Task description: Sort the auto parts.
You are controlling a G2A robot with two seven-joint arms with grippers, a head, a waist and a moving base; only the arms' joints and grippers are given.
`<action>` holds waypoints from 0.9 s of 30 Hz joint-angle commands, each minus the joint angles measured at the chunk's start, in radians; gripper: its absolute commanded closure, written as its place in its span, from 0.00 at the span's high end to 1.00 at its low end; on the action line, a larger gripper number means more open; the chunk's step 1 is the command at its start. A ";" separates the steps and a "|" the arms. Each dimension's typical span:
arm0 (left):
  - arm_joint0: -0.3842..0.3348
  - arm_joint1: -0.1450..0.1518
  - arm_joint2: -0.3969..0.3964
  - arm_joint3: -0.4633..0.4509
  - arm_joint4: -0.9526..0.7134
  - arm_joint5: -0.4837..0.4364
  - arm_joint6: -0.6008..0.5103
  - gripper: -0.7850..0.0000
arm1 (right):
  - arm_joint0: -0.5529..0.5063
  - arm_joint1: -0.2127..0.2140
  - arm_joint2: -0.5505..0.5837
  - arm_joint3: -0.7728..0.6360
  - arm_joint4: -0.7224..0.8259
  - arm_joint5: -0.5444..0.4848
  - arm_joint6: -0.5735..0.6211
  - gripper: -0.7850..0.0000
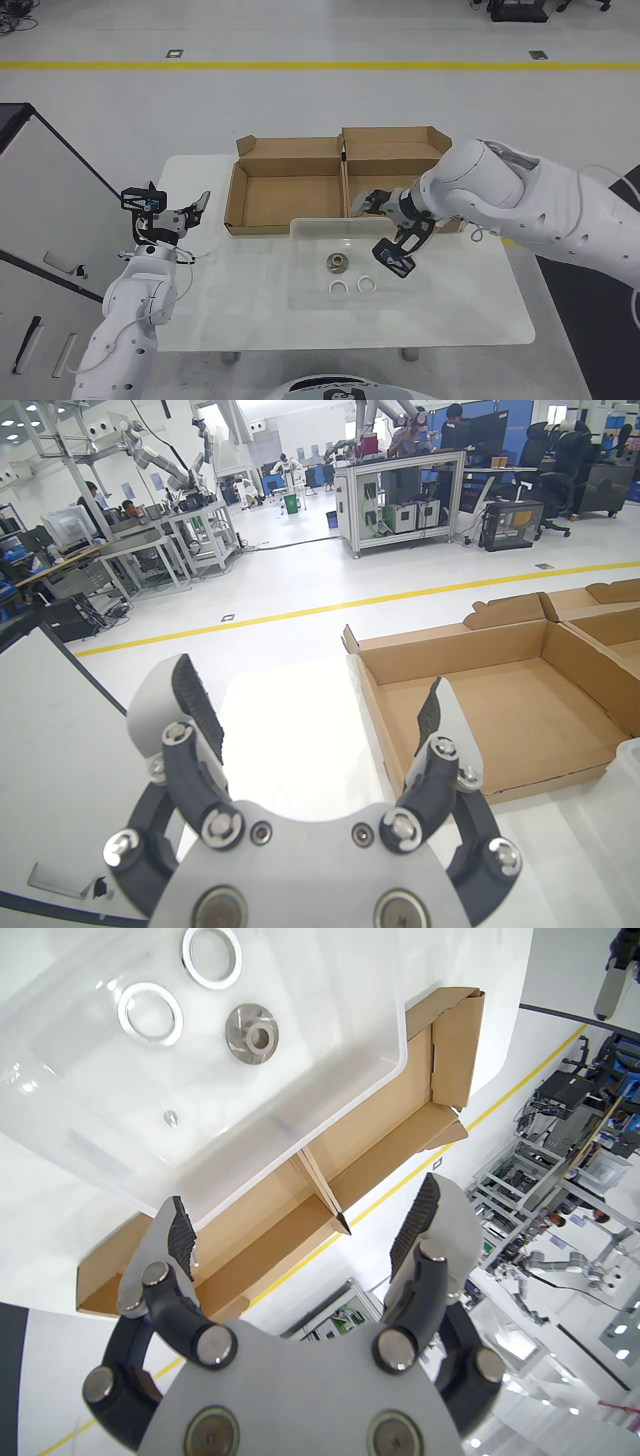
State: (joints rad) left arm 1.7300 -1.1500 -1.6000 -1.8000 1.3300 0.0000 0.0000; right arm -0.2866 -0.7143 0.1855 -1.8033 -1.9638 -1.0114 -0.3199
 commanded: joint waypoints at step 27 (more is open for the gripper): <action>0.000 0.000 0.000 0.000 0.000 0.000 0.000 1.00 | -0.045 -0.011 -0.015 0.054 0.580 -0.001 0.208 1.00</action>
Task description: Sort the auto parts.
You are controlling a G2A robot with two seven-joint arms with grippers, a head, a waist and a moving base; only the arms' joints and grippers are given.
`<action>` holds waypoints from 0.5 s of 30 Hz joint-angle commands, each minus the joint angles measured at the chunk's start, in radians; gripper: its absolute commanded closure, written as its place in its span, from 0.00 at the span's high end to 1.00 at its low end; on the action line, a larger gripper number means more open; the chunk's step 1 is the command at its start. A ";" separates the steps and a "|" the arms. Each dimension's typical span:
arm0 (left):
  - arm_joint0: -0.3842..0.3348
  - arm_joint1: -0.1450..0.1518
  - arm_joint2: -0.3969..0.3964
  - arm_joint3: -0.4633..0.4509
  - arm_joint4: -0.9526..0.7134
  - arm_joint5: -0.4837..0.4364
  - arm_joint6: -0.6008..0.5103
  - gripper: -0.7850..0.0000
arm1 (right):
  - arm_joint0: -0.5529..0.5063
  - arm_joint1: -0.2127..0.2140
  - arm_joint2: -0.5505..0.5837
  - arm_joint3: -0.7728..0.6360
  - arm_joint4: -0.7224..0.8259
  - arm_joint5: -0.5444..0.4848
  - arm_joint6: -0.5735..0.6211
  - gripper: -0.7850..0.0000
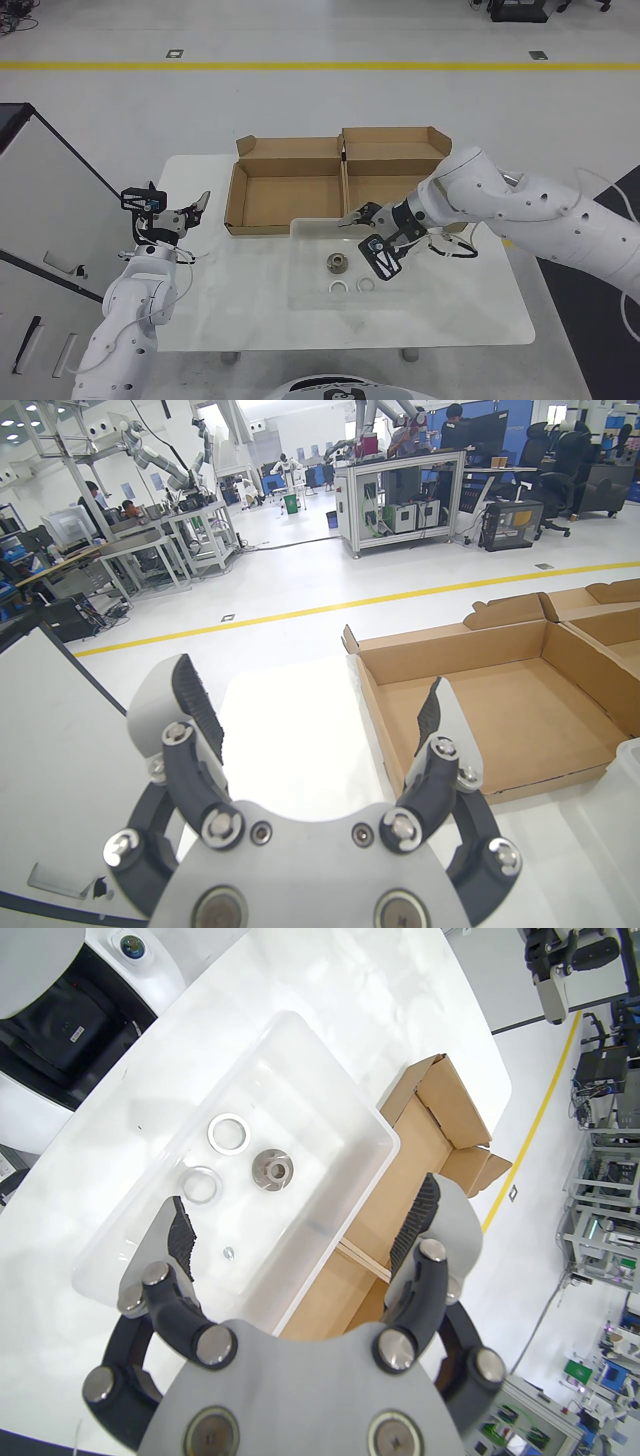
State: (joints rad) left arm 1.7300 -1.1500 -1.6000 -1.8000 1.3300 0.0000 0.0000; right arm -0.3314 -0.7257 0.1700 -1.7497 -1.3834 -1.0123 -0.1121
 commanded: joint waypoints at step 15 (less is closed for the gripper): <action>0.000 0.000 0.000 0.000 0.000 0.000 0.000 1.00 | -0.011 -0.012 0.000 0.034 0.501 0.000 0.587 1.00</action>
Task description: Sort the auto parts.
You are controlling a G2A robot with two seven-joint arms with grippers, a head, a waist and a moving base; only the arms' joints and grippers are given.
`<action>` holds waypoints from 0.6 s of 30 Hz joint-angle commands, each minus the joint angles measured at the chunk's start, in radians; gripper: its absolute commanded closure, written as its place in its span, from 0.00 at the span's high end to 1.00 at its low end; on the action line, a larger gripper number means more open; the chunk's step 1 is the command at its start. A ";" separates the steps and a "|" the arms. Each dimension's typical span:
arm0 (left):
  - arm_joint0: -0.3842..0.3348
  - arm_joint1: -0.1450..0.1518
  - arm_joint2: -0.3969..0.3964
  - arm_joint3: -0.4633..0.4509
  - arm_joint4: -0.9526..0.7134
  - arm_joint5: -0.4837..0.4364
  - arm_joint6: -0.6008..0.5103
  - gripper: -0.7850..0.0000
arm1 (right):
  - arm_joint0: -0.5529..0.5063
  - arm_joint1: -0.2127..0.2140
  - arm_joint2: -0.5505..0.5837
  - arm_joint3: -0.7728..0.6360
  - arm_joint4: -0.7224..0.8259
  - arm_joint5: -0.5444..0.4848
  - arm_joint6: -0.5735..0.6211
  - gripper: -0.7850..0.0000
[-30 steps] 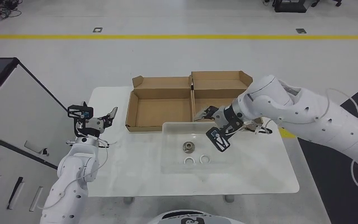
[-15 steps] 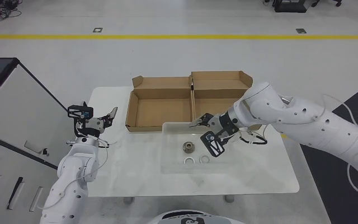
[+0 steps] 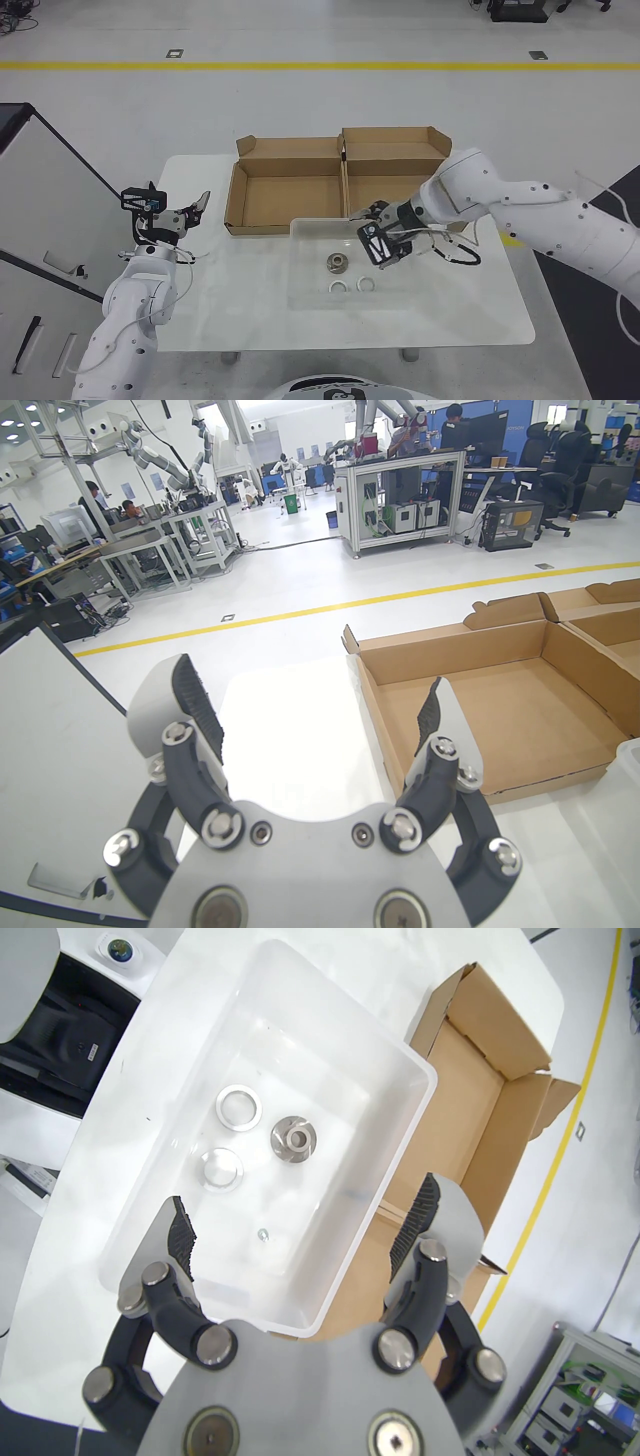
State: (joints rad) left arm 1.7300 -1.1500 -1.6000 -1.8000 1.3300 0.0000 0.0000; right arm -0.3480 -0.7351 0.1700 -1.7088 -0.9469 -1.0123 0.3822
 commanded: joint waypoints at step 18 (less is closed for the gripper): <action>0.000 0.000 0.000 0.000 0.000 0.000 0.000 1.00 | 0.017 -0.055 0.000 -0.041 0.402 0.111 0.537 1.00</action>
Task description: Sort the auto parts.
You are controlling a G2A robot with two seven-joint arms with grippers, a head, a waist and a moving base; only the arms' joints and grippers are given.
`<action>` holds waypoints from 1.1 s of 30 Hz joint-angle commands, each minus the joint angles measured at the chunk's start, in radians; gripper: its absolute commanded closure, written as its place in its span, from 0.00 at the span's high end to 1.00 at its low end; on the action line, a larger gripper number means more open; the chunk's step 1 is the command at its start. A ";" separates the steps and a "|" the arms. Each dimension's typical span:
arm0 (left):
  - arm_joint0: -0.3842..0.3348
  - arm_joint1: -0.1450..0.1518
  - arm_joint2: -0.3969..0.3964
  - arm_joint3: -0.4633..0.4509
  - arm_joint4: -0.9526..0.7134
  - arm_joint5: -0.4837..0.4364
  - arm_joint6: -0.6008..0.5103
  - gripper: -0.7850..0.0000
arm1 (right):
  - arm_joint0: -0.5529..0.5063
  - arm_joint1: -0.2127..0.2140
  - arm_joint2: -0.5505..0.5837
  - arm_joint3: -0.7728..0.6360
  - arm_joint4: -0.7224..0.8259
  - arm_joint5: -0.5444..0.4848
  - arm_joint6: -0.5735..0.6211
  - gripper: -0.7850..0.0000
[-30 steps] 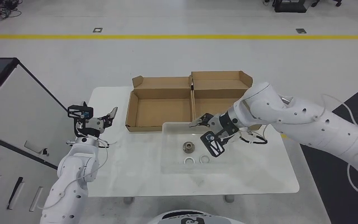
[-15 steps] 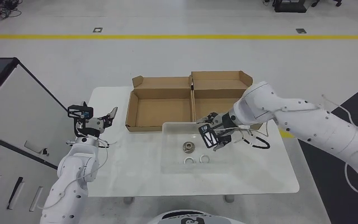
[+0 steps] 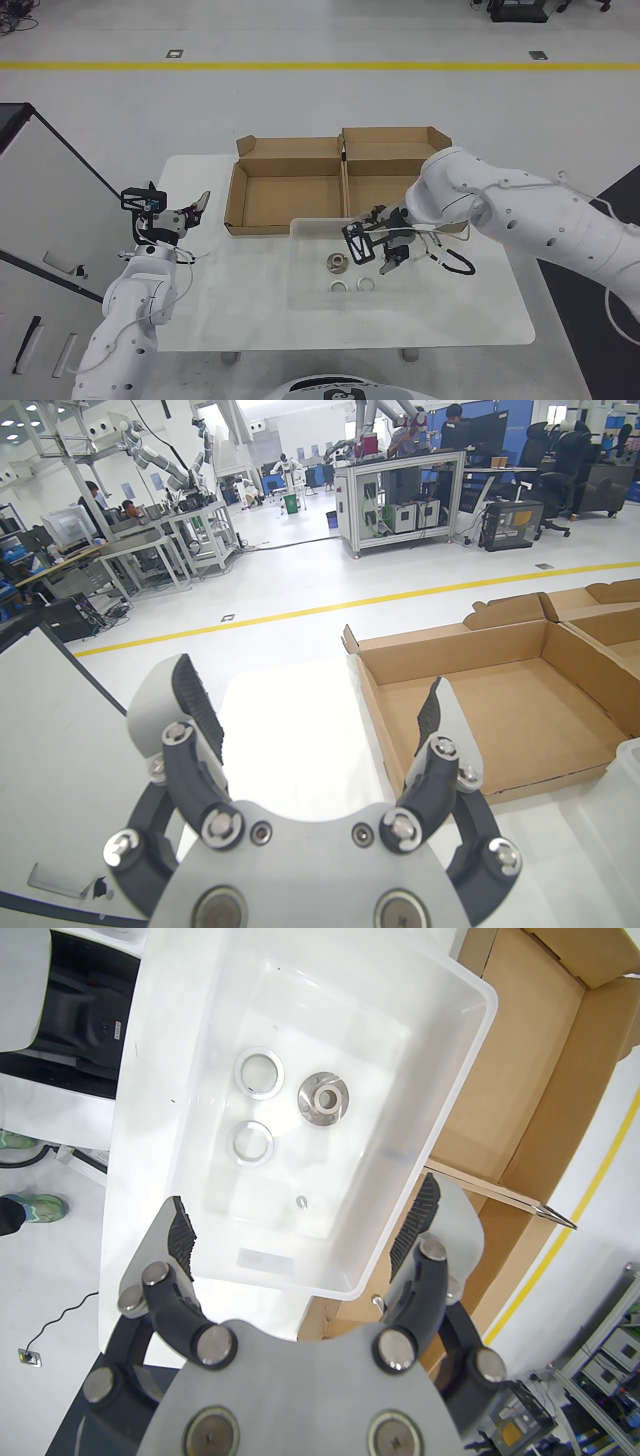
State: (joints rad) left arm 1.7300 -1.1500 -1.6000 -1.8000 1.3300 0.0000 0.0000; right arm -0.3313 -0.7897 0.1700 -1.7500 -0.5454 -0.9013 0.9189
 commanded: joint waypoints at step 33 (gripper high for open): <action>0.000 0.000 0.000 0.000 0.000 0.000 0.000 1.00 | -0.088 -0.154 0.000 0.168 0.262 0.468 0.468 1.00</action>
State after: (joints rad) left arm 1.7300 -1.1500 -1.6000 -1.8000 1.3300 0.0000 0.0000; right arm -0.4141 -0.9376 0.1700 -1.5932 -0.2818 -0.4383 1.3821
